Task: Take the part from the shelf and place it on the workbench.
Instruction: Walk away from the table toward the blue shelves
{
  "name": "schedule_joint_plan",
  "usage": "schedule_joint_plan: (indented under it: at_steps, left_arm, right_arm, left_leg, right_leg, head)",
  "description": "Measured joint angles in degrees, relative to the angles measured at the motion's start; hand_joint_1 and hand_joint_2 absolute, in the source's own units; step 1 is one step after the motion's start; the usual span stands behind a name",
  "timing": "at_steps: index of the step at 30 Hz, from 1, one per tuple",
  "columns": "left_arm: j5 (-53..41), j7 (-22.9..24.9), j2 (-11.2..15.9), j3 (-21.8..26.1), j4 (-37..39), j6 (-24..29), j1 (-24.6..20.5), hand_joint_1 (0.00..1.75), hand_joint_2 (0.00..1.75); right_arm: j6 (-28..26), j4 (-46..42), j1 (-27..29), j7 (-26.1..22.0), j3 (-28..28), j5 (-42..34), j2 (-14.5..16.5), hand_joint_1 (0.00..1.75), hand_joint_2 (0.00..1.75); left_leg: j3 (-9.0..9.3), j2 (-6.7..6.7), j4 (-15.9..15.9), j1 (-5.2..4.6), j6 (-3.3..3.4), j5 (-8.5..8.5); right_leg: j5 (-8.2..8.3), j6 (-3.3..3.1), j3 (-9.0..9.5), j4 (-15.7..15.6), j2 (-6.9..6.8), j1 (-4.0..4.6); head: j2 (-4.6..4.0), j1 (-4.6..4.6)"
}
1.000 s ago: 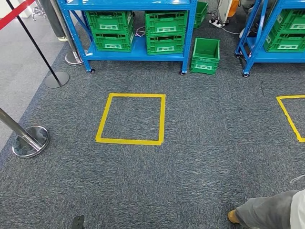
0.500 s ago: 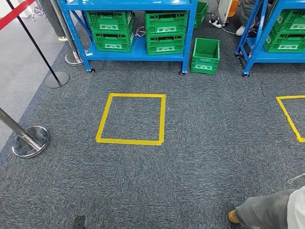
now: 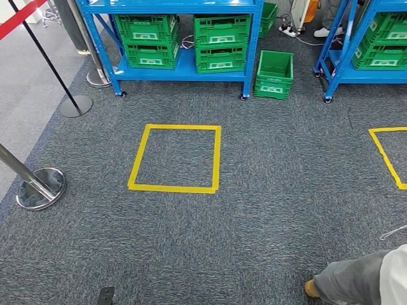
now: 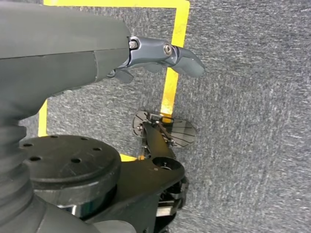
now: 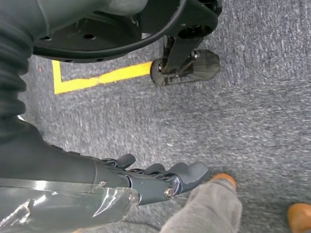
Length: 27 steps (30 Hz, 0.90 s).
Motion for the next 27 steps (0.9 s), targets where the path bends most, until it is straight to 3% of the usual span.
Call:
schedule_joint_plan:
  at_steps: [27]
  left_arm:
    - [25.6, 8.7, 7.6, -34.1, -0.8, -2.6, 5.1, 0.00, 1.75]
  right_arm:
    - [9.2, -3.5, 5.3, 7.2, 25.0, -26.8, -5.9, 0.00, 1.75]
  left_leg:
    - [-0.04, 0.00, 0.0, 0.00, 0.03, -0.02]
  right_leg:
    - [0.00, 0.00, 0.01, 0.0, 0.00, 0.00]
  head:
    - [0.00, -0.01]
